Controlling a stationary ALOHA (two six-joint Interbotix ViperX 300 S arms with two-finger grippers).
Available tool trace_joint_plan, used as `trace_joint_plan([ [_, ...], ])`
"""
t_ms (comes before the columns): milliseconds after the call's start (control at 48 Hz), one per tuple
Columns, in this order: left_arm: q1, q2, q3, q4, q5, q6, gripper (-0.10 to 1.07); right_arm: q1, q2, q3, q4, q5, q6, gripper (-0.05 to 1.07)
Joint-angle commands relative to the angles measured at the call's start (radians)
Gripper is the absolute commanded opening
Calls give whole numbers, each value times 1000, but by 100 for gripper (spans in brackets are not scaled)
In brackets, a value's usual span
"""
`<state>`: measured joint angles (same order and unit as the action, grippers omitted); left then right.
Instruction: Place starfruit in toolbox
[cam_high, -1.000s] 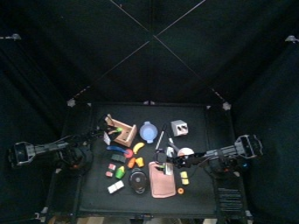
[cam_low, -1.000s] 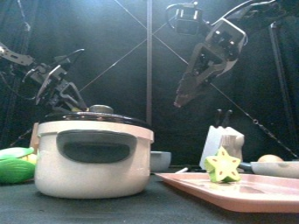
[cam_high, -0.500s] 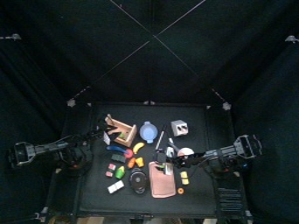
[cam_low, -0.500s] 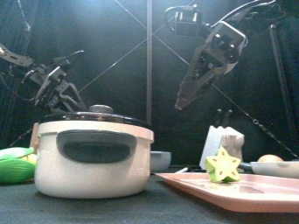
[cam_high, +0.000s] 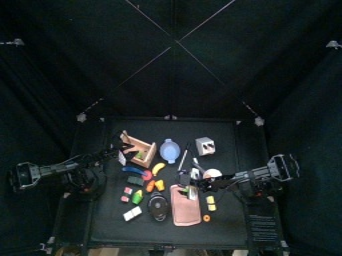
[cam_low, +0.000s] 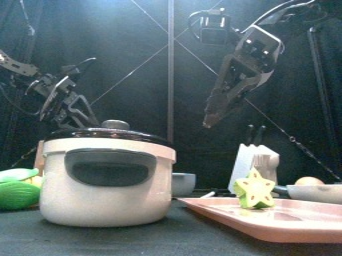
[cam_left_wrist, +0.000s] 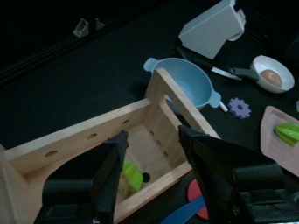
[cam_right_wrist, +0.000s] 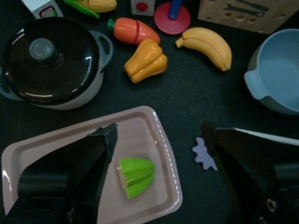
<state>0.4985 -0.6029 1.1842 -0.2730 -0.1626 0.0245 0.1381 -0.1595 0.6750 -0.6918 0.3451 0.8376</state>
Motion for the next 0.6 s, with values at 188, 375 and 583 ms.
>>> trace_joint_plan([
  [188,-3,-15,-9,2,-8,-2,87,-2,-14,-9,6,15,-5,104],
  [375,-11,-15,-9,0,-8,-2,87,-2,-8,-5,6,17,-3,104],
  [583,-20,-15,-11,0,-8,-2,87,0,6,-2,14,18,-3,104],
])
